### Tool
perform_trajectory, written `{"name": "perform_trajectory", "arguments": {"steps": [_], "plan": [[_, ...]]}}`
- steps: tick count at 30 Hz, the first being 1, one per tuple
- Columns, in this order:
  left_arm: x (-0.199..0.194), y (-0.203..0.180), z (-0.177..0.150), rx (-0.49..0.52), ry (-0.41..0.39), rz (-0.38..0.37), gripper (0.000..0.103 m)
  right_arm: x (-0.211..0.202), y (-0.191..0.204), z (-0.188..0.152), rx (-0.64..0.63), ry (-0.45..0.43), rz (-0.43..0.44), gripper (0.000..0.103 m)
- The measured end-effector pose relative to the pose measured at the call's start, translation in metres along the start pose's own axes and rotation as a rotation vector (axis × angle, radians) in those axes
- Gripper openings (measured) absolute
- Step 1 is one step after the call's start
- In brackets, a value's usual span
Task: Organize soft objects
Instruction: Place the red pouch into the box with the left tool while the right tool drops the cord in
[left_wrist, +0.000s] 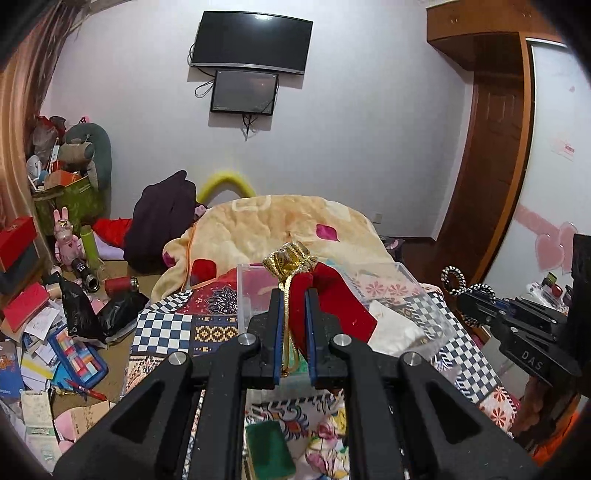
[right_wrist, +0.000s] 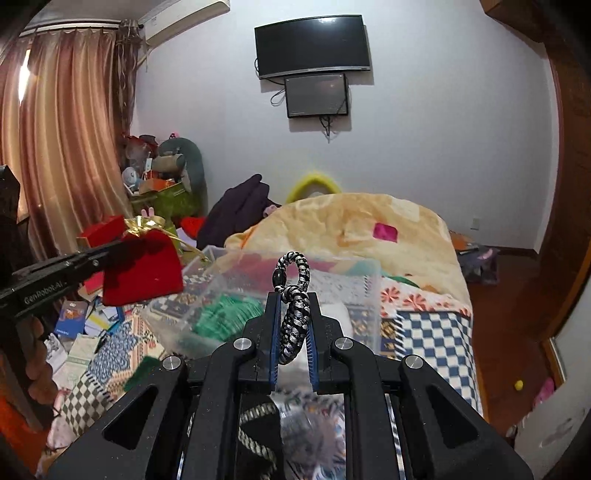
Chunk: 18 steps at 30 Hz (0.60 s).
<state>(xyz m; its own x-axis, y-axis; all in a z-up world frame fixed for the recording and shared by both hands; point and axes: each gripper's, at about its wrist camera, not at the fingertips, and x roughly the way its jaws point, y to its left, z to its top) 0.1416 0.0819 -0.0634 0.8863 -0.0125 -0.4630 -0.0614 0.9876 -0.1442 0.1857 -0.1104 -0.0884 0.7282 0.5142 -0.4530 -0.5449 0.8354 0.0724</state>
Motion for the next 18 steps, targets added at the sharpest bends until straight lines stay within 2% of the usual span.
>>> {"name": "perform_trajectory", "arguments": {"steps": [9, 18], "plan": [[0.04, 0.001, 0.001, -0.021, 0.063, 0.003, 0.01, 0.029, 0.01, 0.013, -0.04, 0.044, 0.006, 0.011], [0.077, -0.011, -0.009, 0.021, 0.159, -0.004, 0.01, 0.069, 0.019, 0.008, -0.09, 0.168, -0.004, 0.011]]}}
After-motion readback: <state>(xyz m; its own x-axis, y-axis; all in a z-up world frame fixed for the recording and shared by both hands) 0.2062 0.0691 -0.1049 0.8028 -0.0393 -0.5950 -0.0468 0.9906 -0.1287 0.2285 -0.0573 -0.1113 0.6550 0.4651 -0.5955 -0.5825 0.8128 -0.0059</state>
